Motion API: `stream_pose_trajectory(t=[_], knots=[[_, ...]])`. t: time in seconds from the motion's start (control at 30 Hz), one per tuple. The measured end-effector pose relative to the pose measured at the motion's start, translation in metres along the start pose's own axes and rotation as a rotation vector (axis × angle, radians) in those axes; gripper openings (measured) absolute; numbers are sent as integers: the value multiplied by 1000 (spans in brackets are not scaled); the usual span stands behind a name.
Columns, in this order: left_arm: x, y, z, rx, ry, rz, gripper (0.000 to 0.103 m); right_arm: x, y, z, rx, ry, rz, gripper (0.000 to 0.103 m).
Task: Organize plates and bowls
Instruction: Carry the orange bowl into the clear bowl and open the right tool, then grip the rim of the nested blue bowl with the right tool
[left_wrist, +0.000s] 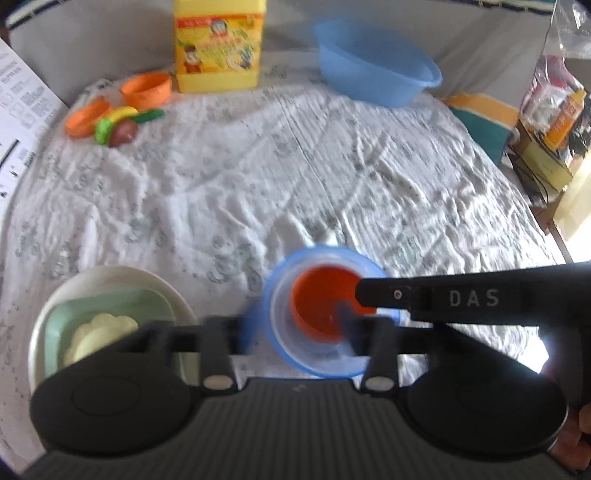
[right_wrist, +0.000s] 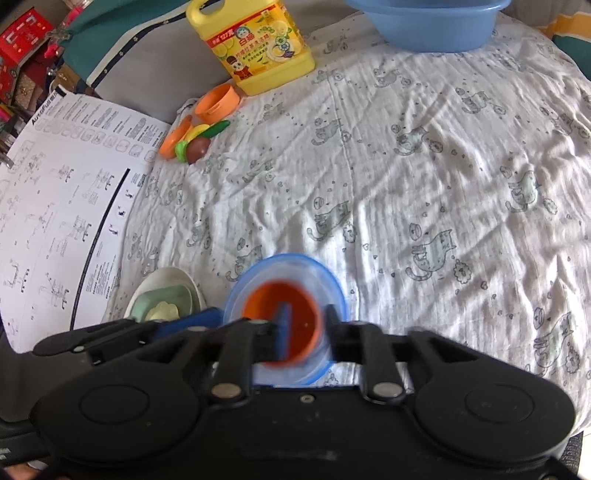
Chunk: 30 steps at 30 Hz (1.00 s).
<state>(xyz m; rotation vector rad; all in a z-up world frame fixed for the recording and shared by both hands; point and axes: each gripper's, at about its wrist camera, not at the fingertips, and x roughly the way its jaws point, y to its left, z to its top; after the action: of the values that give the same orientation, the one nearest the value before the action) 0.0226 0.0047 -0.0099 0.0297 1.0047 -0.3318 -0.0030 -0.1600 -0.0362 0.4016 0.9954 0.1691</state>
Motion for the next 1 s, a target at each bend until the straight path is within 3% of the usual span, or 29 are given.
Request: stream_pose_trajectory(t=[0.07, 0.1, 0.17, 0.2, 0.27, 0.47, 0.8, 1.0], knots=[[-9, 0, 0, 16, -37, 23, 64, -4, 1, 1, 1, -11, 5, 43], [-13, 1, 0, 20, -52, 24, 71, -7, 1, 1, 0, -17, 3, 46], [-22, 2, 0, 20, -84, 30, 88, -13, 3, 2, -8, -38, -3, 66], [-26, 3, -1, 21, -104, 39, 95, -16, 3, 2, -12, -47, -7, 71], [-32, 5, -3, 27, -132, 56, 99, -22, 3, 2, -16, -70, -18, 86], [-37, 14, -8, -4, -139, 50, 103, -35, -3, 0, 2, -117, -46, 102], [-37, 25, -26, -40, -135, 50, 103, -41, -12, -18, 37, -147, -78, 103], [-35, 30, -37, -59, -129, 49, 103, -43, -10, -35, -42, -199, -146, 103]])
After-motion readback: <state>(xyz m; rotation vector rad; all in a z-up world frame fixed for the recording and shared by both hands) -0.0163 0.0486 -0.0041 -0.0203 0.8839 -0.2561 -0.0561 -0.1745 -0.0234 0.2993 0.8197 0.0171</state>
